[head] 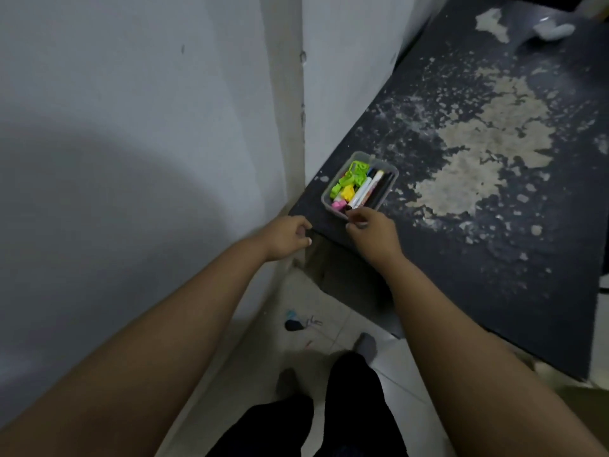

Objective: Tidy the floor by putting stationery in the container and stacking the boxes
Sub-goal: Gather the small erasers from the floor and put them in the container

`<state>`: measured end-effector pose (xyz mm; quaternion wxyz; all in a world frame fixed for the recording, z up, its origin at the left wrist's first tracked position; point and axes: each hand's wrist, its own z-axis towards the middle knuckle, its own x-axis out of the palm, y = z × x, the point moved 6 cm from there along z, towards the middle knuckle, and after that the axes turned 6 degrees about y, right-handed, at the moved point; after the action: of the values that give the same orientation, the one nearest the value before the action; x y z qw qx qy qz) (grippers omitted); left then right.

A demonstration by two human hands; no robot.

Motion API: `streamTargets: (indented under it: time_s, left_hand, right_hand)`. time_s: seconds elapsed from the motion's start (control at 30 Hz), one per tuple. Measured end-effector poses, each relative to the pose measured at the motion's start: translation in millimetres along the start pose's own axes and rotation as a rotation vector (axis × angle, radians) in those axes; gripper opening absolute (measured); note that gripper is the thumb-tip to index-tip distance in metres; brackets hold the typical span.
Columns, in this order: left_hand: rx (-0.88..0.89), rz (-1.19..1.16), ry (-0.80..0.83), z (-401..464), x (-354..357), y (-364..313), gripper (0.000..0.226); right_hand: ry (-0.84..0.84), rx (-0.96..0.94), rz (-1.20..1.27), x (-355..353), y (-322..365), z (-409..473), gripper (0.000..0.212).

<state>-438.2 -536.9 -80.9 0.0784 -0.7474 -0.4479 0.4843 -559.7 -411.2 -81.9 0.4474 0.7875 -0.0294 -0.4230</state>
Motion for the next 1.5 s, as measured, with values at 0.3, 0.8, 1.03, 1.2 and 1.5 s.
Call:
streamTargets:
  time_s: [0.3,0.8,1.03,1.2,1.5]
  left_hand:
    - [0.016,-0.098,0.014,-50.4,37.5,12.6,0.047]
    - [0.029,-0.071,-0.067,-140.5,126.0,73.8,0.052]
    - [-0.022,-0.035,0.081,-143.4,170.0,138.1,0.049]
    - [0.006,0.036,0.108,-113.9,193.5,184.9,0.052]
    - [0.085,0.159,0.081,-4.0,306.5,295.6,0.05]
  right_hand:
    - [0.084,0.061,-0.005,11.4,-2.9,-72.6,0.032]
    - [0.38,0.156,-0.091,104.9,-31.9,-183.7,0.048]
    - [0.405,0.285,-0.114,164.6,-63.8,-205.0,0.05]
    - [0.341,0.289,-0.16,230.5,-97.5,-191.7,0.054]
    - [0.369,0.219,-0.335,379.0,-237.1,-141.6,0.06]
